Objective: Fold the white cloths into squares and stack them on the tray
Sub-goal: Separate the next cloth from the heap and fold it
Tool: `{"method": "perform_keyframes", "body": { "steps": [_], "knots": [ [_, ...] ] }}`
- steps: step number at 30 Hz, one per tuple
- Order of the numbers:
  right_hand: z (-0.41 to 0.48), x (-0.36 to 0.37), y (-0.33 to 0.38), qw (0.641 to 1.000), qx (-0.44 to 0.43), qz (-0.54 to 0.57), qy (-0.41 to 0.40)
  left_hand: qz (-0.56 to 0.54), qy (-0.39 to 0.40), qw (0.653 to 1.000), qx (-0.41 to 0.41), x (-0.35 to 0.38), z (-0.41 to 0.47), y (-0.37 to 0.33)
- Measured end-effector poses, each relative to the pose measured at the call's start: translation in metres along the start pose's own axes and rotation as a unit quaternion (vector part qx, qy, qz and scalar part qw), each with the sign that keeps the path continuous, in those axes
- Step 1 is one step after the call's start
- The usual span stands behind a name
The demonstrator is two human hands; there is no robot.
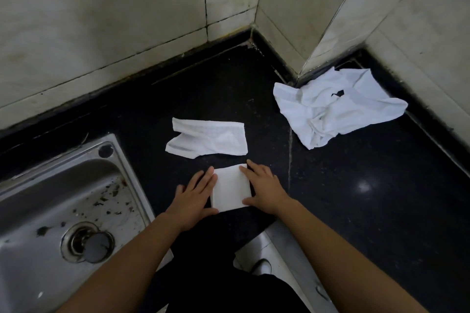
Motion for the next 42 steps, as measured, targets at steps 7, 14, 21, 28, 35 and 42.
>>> {"method": "perform_keyframes", "body": {
  "steps": [7,14,21,28,35,42],
  "knots": [
    [0.005,0.015,-0.034,0.885,0.337,0.316,-0.065,0.004,0.009,1.0,0.015,0.008,0.003,0.006],
    [-0.005,0.016,-0.014,0.758,0.38,0.53,-0.002,-0.041,-0.044,0.998,0.033,0.0,-0.008,0.01],
    [-0.036,-0.008,-0.024,0.692,0.371,0.619,-0.023,-0.377,-0.195,0.894,-0.146,-0.03,0.014,0.009],
    [-0.108,-0.055,-0.067,0.612,0.372,0.686,-0.126,-0.664,0.107,0.676,-0.302,0.006,0.044,-0.107],
    [-0.239,-0.085,-0.127,0.577,0.379,0.683,-0.239,-0.656,0.257,0.687,-0.179,-0.01,0.022,-0.263],
    [-0.408,-0.08,-0.177,0.509,0.346,0.702,-0.358,-0.573,0.259,0.774,-0.073,-0.009,-0.052,-0.4]
  ]
}}
Point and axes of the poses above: each hand's wrist, its own z-axis towards the middle knuckle, its own x-axis out of the palm, y = z × x, the point moved 10 cm from there along z, towards the middle knuckle, and after that the axes turned 15 degrees about -y, right-handed, at the moved point
